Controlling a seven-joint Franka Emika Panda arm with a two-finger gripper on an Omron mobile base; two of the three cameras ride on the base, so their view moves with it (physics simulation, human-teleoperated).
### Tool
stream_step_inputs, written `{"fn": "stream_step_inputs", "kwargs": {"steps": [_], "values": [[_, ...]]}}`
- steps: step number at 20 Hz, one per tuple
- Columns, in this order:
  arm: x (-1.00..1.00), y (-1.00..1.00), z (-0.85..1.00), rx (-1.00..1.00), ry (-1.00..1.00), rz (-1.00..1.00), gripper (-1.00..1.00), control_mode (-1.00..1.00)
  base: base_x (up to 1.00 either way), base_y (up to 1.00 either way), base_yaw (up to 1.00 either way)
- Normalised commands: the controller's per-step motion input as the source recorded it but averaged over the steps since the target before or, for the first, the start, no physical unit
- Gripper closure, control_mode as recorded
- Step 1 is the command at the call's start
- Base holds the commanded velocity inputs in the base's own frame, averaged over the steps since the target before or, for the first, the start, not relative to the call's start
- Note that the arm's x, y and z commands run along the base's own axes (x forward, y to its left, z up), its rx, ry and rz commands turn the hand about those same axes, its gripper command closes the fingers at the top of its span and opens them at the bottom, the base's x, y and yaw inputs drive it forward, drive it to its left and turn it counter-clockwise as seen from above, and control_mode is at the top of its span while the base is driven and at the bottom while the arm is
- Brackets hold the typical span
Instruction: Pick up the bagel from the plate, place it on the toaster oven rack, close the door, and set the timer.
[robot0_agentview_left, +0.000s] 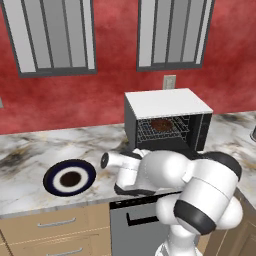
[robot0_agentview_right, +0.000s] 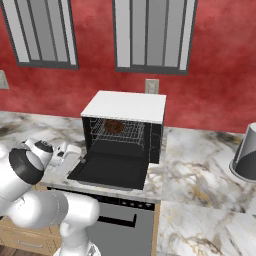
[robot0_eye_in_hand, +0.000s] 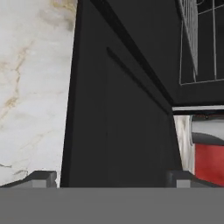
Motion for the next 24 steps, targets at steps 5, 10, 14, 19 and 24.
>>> {"fn": "stream_step_inputs", "kwargs": {"steps": [5, 10, 14, 19, 24], "values": [[0.0, -0.23, 0.13, -0.18, -0.07, 0.0, -1.0, -1.0, 0.0, 0.0, 0.0], [0.0, -0.22, 0.31, -0.22, -0.08, 0.0, -1.0, -1.0, 0.0, 0.0, 0.0], [0.15, -0.2, 0.4, -0.19, -0.09, 0.06, -1.0, -1.0, 0.0, 0.0, 0.0], [0.35, -0.27, 0.35, -0.16, -0.04, 0.18, -1.0, -1.0, 0.0, 0.0, 0.0], [0.44, -0.23, 0.27, -0.14, 0.0, 0.26, -1.0, -1.0, 0.0, 0.0, 0.0]]}}
